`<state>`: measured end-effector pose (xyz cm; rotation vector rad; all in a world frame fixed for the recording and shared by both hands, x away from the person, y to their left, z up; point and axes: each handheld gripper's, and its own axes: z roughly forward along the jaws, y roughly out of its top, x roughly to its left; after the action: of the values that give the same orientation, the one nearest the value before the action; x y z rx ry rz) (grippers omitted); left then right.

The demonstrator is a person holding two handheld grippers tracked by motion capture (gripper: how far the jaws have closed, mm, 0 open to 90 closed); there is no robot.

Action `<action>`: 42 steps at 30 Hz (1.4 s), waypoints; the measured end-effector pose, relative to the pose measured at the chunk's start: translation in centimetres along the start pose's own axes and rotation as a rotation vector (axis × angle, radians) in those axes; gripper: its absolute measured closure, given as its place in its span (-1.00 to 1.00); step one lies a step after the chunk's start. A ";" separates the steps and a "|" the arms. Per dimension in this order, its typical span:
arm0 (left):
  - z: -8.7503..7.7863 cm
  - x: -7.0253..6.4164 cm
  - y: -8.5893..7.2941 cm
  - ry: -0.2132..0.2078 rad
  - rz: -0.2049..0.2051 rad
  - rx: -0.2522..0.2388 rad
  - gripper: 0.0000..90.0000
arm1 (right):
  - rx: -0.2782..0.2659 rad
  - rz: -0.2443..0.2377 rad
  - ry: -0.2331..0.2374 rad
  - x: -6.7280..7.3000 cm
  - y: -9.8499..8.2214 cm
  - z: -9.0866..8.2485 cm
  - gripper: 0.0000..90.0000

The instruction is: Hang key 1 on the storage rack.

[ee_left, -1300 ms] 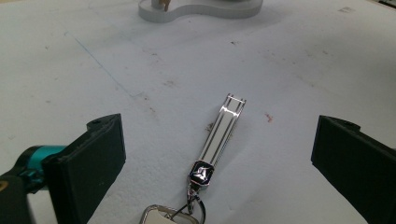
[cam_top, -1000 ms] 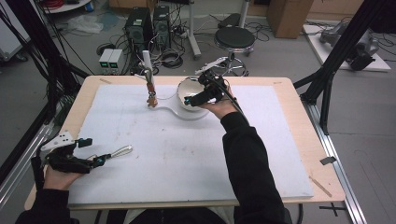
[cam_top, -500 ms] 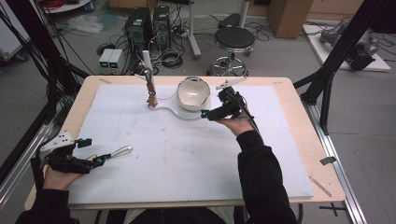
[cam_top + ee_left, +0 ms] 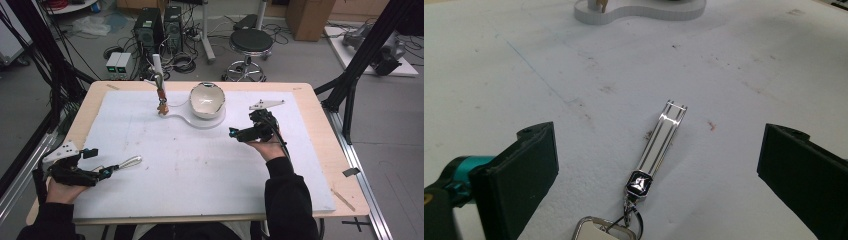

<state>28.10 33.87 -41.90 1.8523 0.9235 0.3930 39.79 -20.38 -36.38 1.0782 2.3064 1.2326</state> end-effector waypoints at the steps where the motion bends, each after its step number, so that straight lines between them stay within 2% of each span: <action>1: 0.0 0.0 0.0 0.000 0.000 -0.001 -0.92 | -0.003 0.000 -0.003 -0.1 -0.3 -0.1 -0.99; 3: 0.0 0.0 0.0 0.000 -0.002 -0.002 -0.92 | -0.007 0.007 -0.009 -0.2 -1.0 -0.3 -0.99; 5: 0.0 0.0 0.0 0.000 -0.001 -0.001 -0.92 | 0.019 0.011 -0.016 -0.2 -1.4 -0.4 -0.99; 7: 0.0 0.0 0.0 0.001 -0.001 -0.001 -0.92 | 0.003 -0.007 -0.026 -0.1 -1.8 -0.6 -0.99; 12: 0.0 0.0 0.0 0.000 -0.002 0.000 -0.92 | -0.012 -0.006 -0.030 0.1 -2.7 -1.3 -0.99; 18: 0.0 0.0 0.0 -0.002 -0.003 0.000 -0.92 | -0.030 0.006 -0.039 -0.1 -4.0 -2.1 -0.99; 26: 0.1 0.0 0.0 -0.003 -0.007 0.002 -0.92 | -0.027 0.021 -0.051 -0.5 -5.6 -2.5 -0.99; 33: 0.1 0.1 0.0 -0.005 -0.006 0.000 -0.92 | -0.020 0.014 -0.080 -0.6 -6.5 -2.7 -0.99; 42: 0.2 0.1 0.0 -0.005 -0.008 0.000 -0.92 | -0.024 0.022 -0.086 -0.7 -7.2 -3.1 -0.99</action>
<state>28.29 33.84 -42.04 1.8480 0.9276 0.3832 35.04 -25.18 -40.44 1.1292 2.2165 1.1946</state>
